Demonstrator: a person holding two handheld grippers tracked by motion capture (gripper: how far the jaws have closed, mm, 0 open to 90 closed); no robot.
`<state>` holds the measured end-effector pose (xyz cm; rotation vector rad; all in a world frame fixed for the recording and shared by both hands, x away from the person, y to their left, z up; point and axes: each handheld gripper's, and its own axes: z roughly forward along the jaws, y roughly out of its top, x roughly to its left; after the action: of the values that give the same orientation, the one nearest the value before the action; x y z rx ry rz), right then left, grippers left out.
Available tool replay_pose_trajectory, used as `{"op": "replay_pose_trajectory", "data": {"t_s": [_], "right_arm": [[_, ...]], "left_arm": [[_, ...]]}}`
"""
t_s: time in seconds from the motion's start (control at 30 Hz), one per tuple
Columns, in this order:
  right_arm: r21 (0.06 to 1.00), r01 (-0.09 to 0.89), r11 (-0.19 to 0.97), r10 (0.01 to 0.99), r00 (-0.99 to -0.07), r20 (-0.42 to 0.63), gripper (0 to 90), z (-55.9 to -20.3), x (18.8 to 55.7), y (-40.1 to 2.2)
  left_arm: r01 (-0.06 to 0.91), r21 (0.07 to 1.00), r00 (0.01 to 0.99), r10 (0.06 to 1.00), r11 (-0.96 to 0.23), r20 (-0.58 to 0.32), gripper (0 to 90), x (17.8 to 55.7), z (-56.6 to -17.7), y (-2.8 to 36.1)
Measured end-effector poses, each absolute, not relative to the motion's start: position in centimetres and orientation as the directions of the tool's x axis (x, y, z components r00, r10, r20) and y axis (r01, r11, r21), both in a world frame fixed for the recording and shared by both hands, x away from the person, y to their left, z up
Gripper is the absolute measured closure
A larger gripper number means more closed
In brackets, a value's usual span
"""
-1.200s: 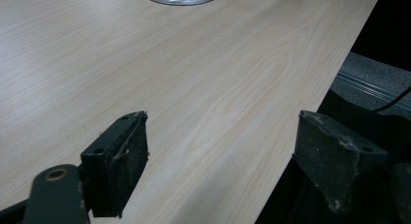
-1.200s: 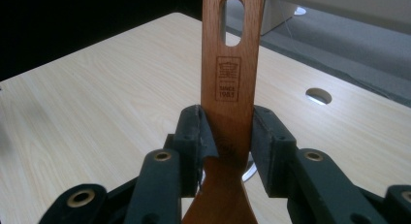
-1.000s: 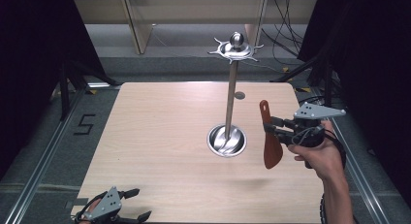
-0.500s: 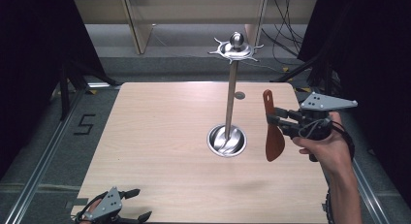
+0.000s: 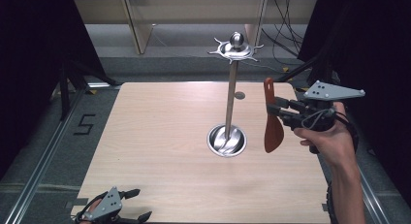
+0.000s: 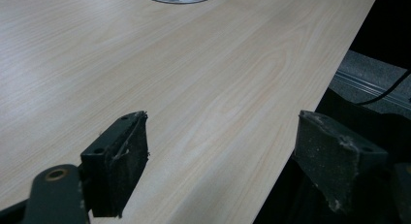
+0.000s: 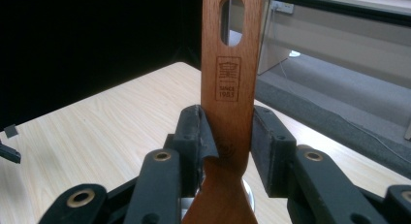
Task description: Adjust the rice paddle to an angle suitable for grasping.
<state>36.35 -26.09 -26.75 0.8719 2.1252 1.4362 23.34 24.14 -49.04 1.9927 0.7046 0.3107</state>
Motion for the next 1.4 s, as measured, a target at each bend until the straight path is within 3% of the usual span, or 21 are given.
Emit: {"op": "replay_pose_trajectory", "data": {"t_s": [0.7, 1.2, 1.4], "right_arm": [[0.953, 0.191, 0.236, 0.7, -0.714, -0.03, 67.1, -24.4, 37.0, -25.5], [0.957, 0.202, 0.206, 0.702, -0.712, -0.001, 67.1, -23.2, 38.1, -24.2], [0.96, 0.198, 0.197, 0.7, -0.714, 0.004, 67.1, -23.3, 38.7, -23.9]], "left_arm": [[0.349, 0.862, 0.8, 0.596, -0.368, -0.069, 19.2, 23.3, -49.0, 24.1], [0.318, 0.861, 0.816, 0.577, -0.396, -0.035, 19.1, 23.5, -48.9, 24.3], [0.347, 0.859, 0.804, 0.59, -0.376, -0.066, 19.1, 23.4, -49.0, 24.2]]}}
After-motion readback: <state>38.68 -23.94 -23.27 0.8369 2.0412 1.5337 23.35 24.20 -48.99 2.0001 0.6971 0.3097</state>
